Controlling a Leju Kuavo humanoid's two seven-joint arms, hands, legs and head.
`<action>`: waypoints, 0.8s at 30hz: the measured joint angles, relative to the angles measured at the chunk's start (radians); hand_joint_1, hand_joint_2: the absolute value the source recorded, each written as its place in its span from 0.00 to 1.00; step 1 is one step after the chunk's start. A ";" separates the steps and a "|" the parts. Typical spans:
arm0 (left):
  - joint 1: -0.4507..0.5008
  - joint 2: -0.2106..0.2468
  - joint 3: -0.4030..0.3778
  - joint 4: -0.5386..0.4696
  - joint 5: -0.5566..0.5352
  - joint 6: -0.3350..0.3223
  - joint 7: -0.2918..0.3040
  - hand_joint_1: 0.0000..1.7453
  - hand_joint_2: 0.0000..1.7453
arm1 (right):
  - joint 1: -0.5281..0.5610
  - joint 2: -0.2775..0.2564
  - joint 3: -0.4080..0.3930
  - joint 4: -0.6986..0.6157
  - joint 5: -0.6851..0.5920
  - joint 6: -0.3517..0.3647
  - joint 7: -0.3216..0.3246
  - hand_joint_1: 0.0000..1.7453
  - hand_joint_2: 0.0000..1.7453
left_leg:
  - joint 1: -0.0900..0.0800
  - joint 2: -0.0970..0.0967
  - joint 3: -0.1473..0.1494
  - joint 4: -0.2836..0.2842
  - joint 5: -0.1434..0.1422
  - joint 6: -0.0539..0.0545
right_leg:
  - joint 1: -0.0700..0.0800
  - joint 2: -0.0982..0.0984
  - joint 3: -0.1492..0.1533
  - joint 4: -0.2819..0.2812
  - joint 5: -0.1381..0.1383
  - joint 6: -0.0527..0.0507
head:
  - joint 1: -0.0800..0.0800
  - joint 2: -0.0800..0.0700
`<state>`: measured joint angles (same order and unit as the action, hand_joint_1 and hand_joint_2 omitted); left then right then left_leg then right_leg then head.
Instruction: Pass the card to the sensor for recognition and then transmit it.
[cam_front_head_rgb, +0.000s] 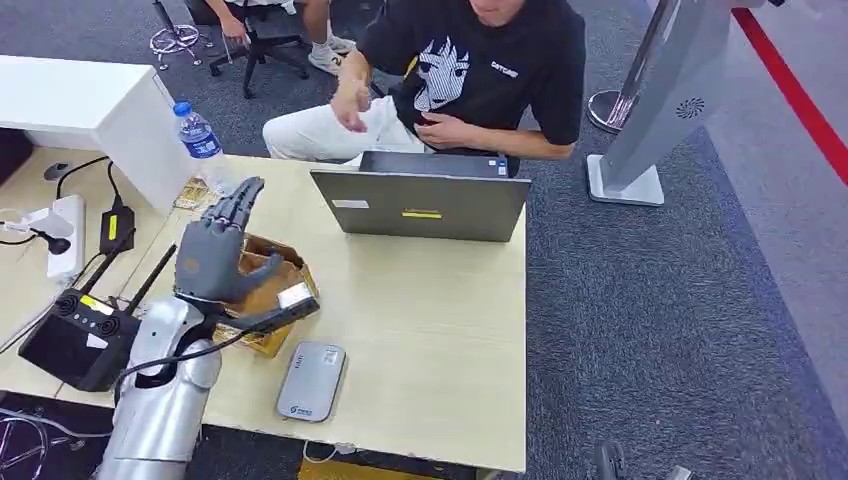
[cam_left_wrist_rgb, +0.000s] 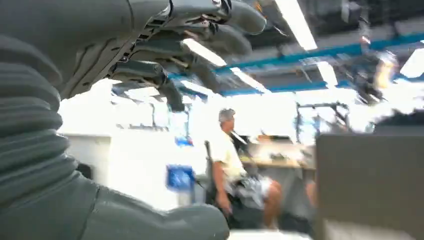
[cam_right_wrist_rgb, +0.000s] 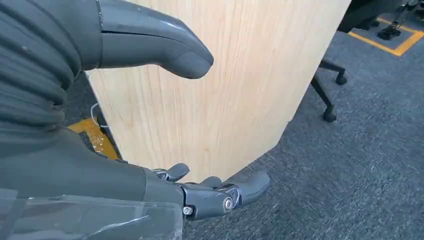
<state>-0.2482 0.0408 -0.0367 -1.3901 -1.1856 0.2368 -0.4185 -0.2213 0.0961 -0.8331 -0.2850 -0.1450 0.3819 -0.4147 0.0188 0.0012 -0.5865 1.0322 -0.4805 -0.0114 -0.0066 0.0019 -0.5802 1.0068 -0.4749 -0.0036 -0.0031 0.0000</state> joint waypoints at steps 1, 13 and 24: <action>0.016 0.007 -0.024 -0.005 0.016 -0.034 -0.006 0.00 1.00 | 0.001 0.000 -0.001 0.000 -0.004 0.002 -0.001 0.00 1.00 | 0.000 0.000 0.000 0.000 0.000 0.000 | 0.000 0.000 0.000 0.000 0.000 0.000 | 0.000 0.000; 0.184 0.284 -0.307 -0.012 0.096 -0.135 0.012 0.00 1.00 | 0.008 -0.015 -0.019 0.001 -0.022 0.013 -0.008 0.00 1.00 | 0.001 0.003 0.000 -0.001 0.000 -0.001 | 0.000 0.003 -0.001 0.001 -0.001 -0.001 | 0.000 0.000; 0.214 0.367 -0.357 -0.047 -0.129 -0.038 0.218 0.00 1.00 | 0.040 -0.021 -0.050 0.001 -0.041 0.027 -0.030 0.00 1.00 | 0.001 0.001 0.000 -0.001 0.000 -0.001 | 0.000 0.001 -0.001 0.000 -0.001 0.000 | 0.000 0.000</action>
<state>-0.0340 0.4074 -0.3941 -1.4370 -1.3142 0.1992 -0.2010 -0.1814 0.0748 -0.8831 -0.2838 -0.1858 0.4093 -0.4444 0.0194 0.0027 -0.5868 1.0316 -0.4809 -0.0120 -0.0064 0.0029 -0.5809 1.0073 -0.4754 -0.0040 -0.0031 0.0000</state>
